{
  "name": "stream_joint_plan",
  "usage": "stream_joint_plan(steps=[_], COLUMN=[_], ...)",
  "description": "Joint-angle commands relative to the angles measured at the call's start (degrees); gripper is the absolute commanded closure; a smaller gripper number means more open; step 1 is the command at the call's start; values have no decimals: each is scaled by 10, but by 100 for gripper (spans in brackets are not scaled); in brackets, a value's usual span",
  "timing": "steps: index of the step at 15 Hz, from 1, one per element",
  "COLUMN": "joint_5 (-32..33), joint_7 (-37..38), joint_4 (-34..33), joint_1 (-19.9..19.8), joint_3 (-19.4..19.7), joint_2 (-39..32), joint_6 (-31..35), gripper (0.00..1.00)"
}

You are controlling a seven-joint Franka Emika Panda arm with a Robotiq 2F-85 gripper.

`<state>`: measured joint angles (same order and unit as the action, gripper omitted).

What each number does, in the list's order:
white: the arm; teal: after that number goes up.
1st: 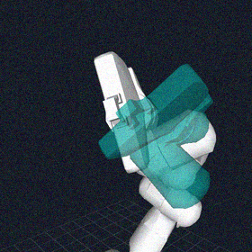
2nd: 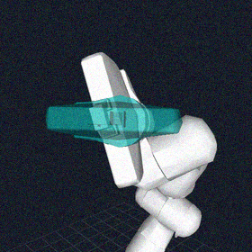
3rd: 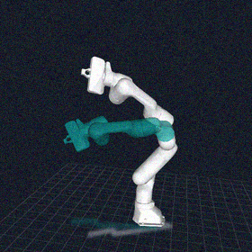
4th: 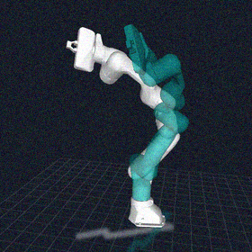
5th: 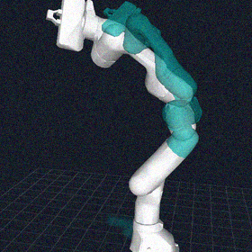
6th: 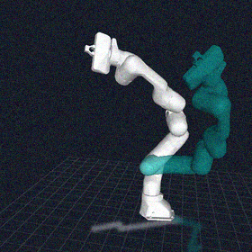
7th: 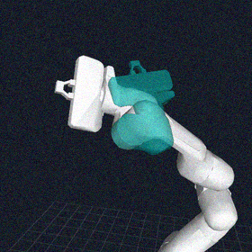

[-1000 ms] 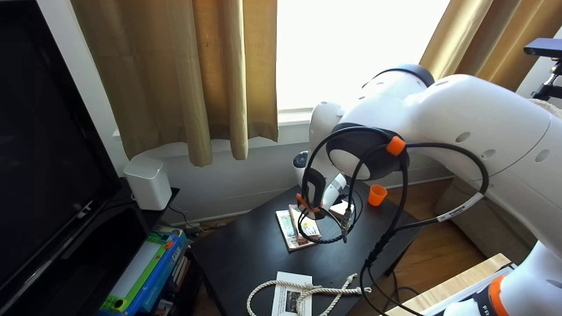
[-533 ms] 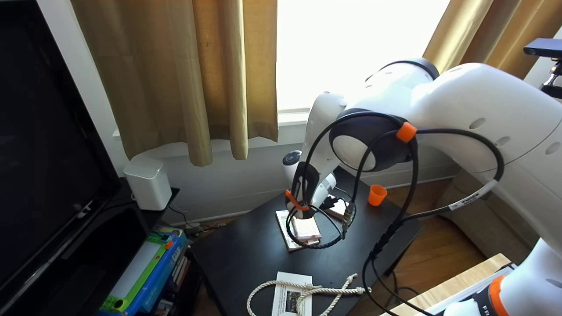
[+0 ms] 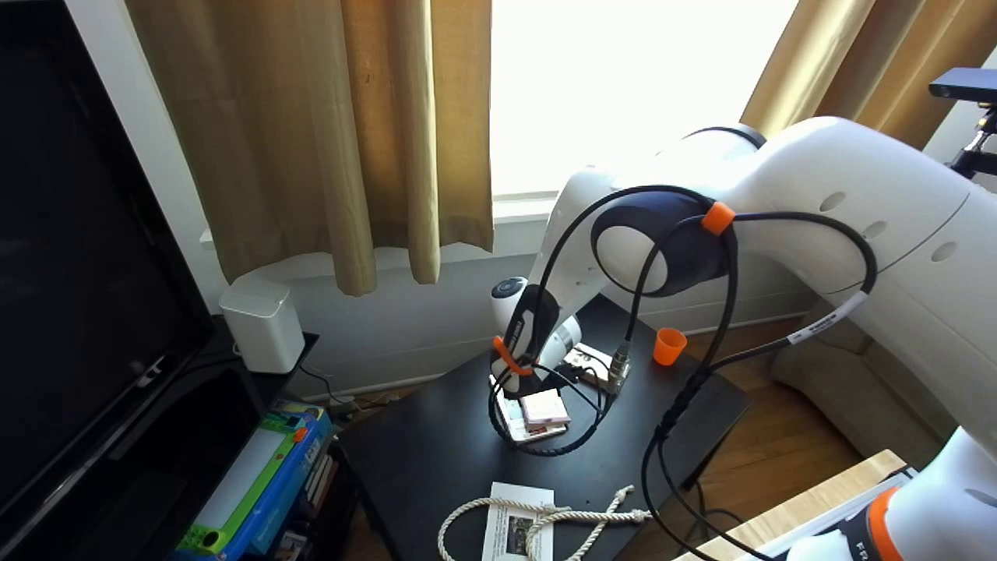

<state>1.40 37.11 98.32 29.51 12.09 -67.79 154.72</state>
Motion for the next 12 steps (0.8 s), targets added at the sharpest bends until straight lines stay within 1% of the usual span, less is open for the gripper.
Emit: stream_joint_plan(steps=[1,5,12], joint_5=[-9,-11,-9], joint_7=[25,62,108], joint_4=[-44,-97,-186], joint_1=[-11,-13,-20], joint_3=[5,26,49], joint_2=[-36,-71,-135], joint_6=[29,61,72], gripper=[0,0,0])
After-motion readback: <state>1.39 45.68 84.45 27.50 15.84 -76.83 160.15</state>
